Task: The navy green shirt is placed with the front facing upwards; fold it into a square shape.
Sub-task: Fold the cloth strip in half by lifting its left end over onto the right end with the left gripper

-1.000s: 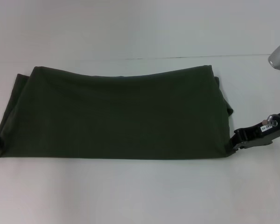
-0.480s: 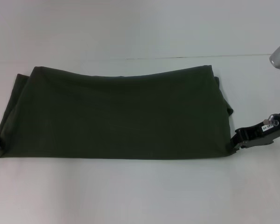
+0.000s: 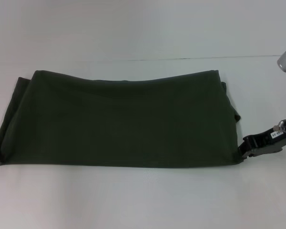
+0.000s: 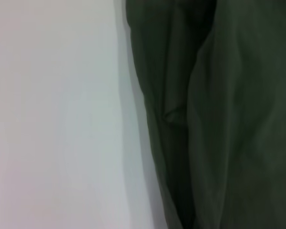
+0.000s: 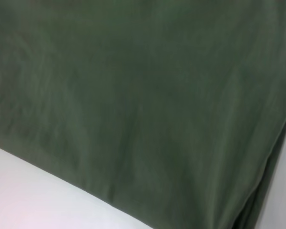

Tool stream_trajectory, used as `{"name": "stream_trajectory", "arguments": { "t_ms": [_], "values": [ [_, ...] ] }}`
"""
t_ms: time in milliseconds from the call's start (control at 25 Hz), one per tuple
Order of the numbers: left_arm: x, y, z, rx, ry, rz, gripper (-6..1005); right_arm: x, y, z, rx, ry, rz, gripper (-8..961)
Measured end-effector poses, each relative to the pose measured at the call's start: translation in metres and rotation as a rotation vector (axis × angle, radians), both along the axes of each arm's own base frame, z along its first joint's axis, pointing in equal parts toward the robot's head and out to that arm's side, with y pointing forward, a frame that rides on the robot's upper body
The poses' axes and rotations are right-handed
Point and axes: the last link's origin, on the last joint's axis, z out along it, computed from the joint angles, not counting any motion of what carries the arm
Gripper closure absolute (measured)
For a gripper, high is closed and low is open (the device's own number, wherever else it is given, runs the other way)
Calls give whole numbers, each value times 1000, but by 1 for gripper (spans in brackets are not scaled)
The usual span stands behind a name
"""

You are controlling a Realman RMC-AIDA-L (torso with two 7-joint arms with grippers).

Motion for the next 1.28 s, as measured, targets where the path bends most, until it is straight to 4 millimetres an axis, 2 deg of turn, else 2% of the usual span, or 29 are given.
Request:
{"name": "stream_trajectory", "arguments": {
  "t_ms": [320,520,720,880,1280],
  "values": [
    [4,-9,3,-59,-20,7,954,1,-10,1,-56,11,-5,922],
    [7,-14,12,-75,-27,11,955,4,-16,7,-80,10,-10,922],
    [10,-9,25,10,-46,-4,956,6,-17,10,-73,9,-12,922],
    [15,-5,22,27,-56,-57,957,6,-17,8,-76,12,-6,922],
    [23,1,8,14,-59,-152,752,4,-17,7,-75,17,-3,921]
  ]
}}
